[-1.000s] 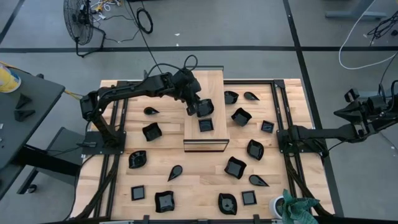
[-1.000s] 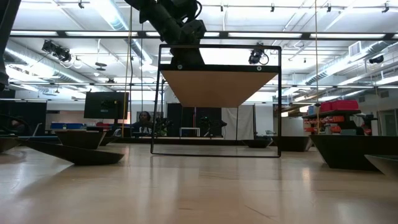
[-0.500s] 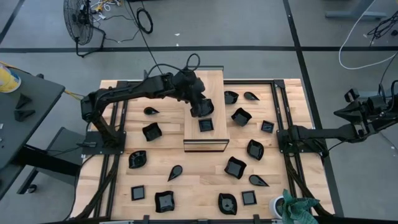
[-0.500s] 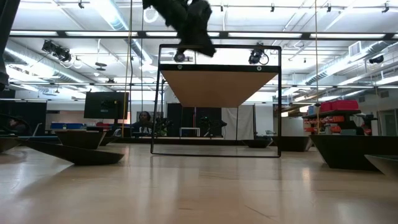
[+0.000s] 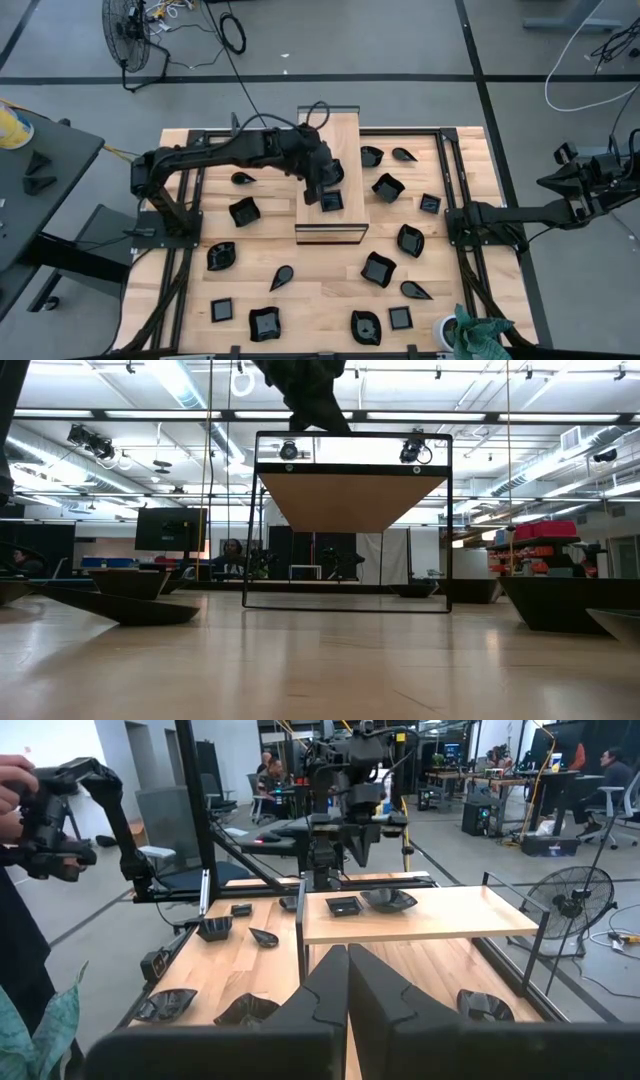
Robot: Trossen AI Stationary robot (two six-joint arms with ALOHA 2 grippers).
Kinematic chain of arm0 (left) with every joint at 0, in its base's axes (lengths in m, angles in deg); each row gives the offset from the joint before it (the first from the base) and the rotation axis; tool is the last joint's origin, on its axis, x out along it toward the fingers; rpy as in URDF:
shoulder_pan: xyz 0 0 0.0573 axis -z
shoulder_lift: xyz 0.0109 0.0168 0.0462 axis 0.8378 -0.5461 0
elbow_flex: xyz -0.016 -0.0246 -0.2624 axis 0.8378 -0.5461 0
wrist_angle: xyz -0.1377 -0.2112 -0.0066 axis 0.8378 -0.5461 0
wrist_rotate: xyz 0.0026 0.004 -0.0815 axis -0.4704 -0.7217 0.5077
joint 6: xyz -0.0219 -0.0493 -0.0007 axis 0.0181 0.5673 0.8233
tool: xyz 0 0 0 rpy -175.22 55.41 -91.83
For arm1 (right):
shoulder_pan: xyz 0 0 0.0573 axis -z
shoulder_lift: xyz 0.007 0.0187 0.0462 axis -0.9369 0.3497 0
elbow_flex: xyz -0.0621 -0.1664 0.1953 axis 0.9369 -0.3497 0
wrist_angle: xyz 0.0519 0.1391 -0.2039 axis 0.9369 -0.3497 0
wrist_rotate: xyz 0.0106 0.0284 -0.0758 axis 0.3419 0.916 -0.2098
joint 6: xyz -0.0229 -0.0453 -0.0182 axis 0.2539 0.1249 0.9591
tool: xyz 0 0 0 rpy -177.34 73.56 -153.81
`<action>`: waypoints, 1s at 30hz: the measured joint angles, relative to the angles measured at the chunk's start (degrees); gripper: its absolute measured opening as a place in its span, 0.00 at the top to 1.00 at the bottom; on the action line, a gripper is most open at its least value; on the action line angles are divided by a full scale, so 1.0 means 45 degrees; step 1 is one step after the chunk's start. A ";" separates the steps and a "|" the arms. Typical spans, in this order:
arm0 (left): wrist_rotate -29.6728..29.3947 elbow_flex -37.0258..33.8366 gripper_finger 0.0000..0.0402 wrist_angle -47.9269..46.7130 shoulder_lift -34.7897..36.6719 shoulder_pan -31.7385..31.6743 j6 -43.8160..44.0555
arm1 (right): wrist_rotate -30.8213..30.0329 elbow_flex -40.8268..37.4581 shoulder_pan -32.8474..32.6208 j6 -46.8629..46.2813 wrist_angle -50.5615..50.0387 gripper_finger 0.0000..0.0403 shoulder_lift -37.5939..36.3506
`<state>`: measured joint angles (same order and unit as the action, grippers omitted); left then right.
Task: Pick & Place Mini shaped plates
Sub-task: Adjust the square plate and the leaf-shaped plate on the shelf
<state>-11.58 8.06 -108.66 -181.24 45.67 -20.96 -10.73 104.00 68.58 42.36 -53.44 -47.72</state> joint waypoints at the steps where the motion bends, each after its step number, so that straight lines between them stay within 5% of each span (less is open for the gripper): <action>1: 0.0133 0.0000 0.98 -0.0007 -0.0006 0.0031 0.0006 | 0.0000 -0.0005 0.0000 0.0000 -0.0005 0.97 0.0000; 30: 0.1765 -0.0011 1.00 -0.0002 -0.1770 0.0715 0.0443 | 0.0000 -0.0005 0.0000 0.0000 0.0171 0.97 0.0000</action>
<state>-3.64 8.01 -108.67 -189.21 48.89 -18.97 -10.73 103.98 68.58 42.36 -52.67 -47.72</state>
